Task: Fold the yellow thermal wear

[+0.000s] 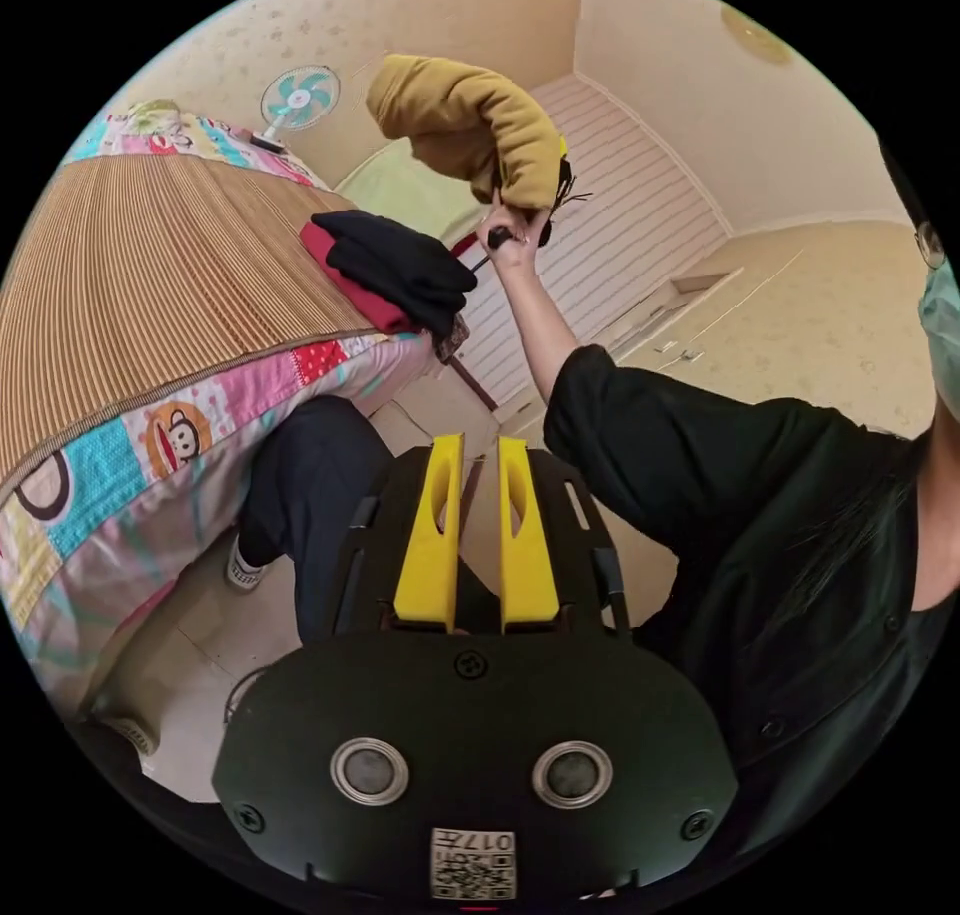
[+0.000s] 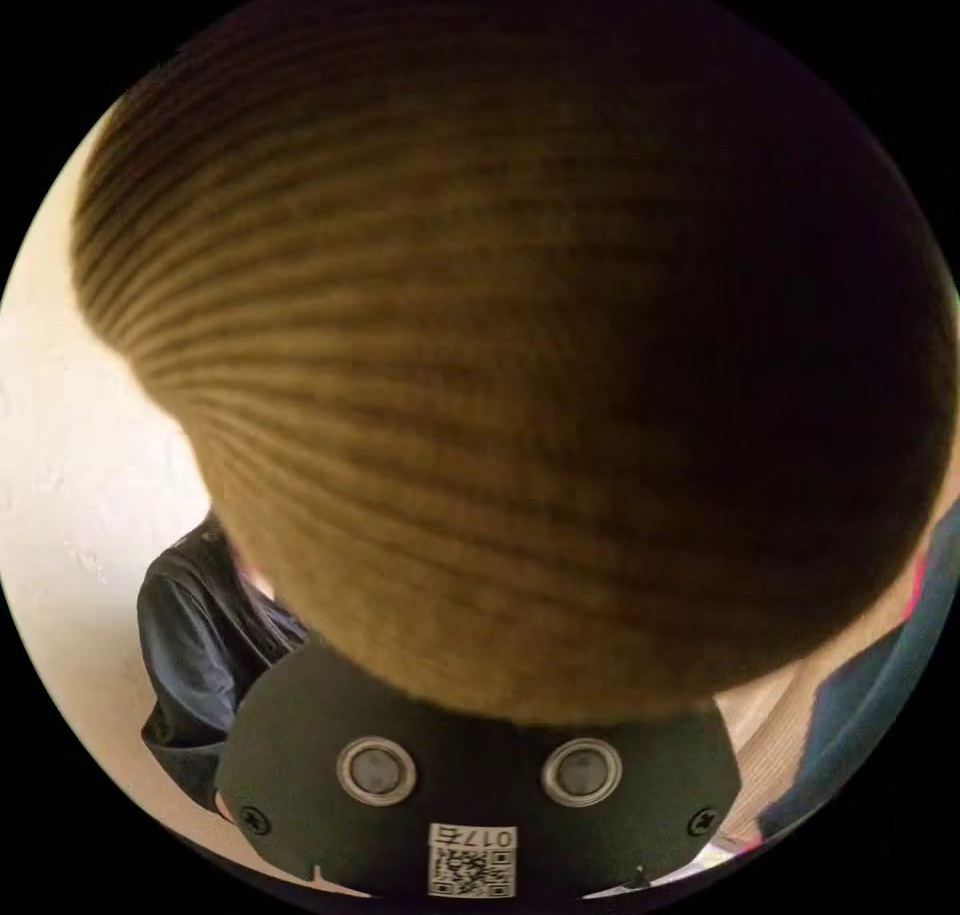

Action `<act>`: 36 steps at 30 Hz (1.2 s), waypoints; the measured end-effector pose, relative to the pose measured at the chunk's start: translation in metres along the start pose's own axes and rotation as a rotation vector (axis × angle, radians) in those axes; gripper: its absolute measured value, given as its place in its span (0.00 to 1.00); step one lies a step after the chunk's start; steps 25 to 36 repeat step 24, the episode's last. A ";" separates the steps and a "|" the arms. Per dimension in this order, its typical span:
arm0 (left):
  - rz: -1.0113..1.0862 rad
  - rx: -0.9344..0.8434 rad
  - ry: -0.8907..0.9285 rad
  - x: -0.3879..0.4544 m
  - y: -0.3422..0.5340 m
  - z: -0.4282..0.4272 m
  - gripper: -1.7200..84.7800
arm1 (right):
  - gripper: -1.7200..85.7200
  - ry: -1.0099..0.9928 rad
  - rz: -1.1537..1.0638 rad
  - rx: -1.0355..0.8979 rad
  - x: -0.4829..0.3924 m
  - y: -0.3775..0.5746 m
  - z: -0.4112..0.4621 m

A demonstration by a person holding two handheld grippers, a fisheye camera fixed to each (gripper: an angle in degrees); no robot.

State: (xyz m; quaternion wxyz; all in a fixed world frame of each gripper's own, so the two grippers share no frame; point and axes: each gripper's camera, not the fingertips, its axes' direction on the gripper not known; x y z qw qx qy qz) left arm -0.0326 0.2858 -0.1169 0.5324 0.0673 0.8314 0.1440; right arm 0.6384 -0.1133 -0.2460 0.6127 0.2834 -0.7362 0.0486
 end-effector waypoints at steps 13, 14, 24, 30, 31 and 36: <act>-0.104 -0.014 -0.094 -0.037 0.004 0.027 0.10 | 0.15 0.509 0.619 0.579 0.036 0.271 -0.150; -0.118 -0.022 -0.114 -0.042 0.004 0.033 0.10 | 0.14 0.580 0.630 0.528 0.025 0.297 -0.134; -0.130 -0.010 -0.377 -0.044 -0.024 0.080 0.05 | 0.04 0.786 0.386 -0.412 0.042 0.310 0.170; -0.130 -0.010 -0.377 -0.044 -0.024 0.080 0.05 | 0.04 0.786 0.386 -0.412 0.042 0.310 0.170; -0.130 -0.010 -0.377 -0.044 -0.024 0.080 0.05 | 0.04 0.786 0.386 -0.412 0.042 0.310 0.170; -0.130 -0.010 -0.377 -0.044 -0.024 0.080 0.05 | 0.04 0.786 0.386 -0.412 0.042 0.310 0.170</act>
